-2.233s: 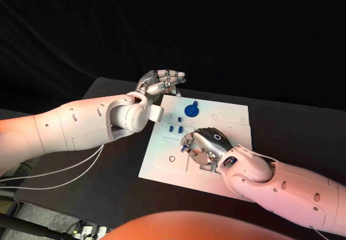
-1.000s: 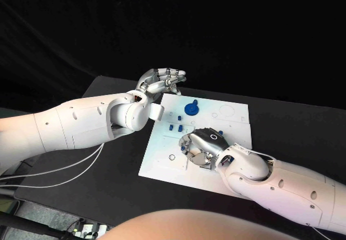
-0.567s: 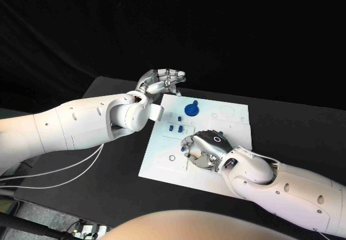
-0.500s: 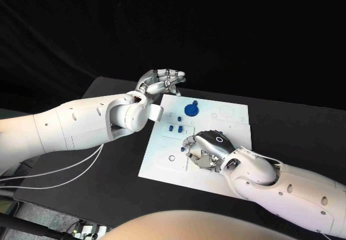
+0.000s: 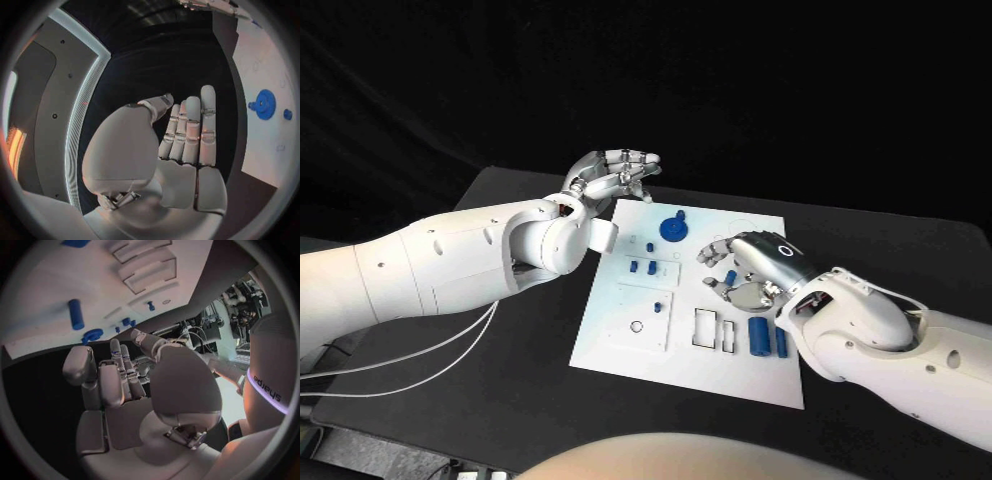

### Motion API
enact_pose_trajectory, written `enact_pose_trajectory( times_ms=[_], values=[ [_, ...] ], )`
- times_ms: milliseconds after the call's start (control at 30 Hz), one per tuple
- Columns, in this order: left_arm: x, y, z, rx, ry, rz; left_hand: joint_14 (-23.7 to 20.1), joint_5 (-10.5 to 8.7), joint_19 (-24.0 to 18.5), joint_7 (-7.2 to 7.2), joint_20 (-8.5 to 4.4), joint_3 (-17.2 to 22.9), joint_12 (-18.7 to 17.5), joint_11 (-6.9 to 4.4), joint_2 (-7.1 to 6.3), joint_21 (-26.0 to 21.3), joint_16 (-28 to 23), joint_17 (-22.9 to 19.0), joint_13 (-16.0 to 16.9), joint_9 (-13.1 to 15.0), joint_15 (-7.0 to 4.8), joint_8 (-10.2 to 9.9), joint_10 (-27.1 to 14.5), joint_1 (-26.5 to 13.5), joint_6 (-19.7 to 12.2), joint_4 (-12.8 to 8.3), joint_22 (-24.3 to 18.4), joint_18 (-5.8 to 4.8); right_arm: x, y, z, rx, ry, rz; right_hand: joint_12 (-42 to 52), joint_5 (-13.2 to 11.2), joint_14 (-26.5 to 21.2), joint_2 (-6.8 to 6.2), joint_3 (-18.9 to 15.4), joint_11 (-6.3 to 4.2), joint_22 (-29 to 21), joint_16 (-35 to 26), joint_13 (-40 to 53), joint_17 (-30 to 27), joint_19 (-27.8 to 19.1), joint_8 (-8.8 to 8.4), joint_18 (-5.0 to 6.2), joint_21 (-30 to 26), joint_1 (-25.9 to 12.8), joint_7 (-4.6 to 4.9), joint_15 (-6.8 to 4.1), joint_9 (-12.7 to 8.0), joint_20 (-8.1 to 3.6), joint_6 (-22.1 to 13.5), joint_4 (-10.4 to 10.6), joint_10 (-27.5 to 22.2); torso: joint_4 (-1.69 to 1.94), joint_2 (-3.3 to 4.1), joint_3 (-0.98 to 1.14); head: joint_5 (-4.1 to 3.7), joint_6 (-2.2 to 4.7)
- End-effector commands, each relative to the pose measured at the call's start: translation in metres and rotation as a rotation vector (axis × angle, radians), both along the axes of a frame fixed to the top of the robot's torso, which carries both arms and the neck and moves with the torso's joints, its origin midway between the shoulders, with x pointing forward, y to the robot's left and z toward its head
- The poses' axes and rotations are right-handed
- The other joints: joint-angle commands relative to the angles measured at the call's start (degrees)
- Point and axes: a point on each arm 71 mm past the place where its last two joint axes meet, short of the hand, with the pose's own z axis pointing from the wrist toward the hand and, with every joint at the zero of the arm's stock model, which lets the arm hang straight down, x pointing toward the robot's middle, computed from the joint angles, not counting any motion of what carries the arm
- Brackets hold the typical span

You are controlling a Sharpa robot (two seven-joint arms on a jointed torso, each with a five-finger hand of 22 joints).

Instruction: Assemble the parts on the task board

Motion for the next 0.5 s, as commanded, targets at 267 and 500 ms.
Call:
enact_pose_trajectory(
  times_ms=[267,500],
  values=[
    [0.0,-0.002,0.001,-0.009,-0.003,-0.021,-0.46,0.12,-0.17,-0.09,0.44,-0.09,0.31,-0.02,0.08,-0.22,0.38,-0.07,0.07,0.1,-0.09,0.41,-0.44,-0.63,-0.47,-0.36,-0.09,0.81,0.027,-0.035,0.006,-0.187,0.169,-0.091,0.41,-0.08,-3.87,-0.45,-11.33,0.87,-4.04,-3.08,-1.35,-6.52,-5.16,-1.67,1.85,-8.38,0.74,-0.7,1.3,-0.58,0.93,-3.77,2.29,-8.61,-0.15,-0.06,-0.05,-2.62,1.42],
    [0.0,-0.001,0.0,-0.009,-0.002,-0.022,-0.46,0.12,-0.17,-0.09,0.44,-0.09,0.31,-0.02,0.08,-0.22,0.38,-0.07,0.07,0.1,-0.09,0.41,-0.44,-0.63,-0.47,-0.36,-0.09,0.81,0.035,-0.041,0.001,-0.27,0.198,-0.101,4.2,0.36,-4.48,1.72,-19.96,1.08,-4.14,-2.43,-1.21,-7.53,-5.14,-1.99,1.93,-9.18,4.46,-1.28,1.47,-0.71,1.21,-5.06,4.28,-11.05,-0.06,0.1,0.07,-2.97,1.27]
  ],
)
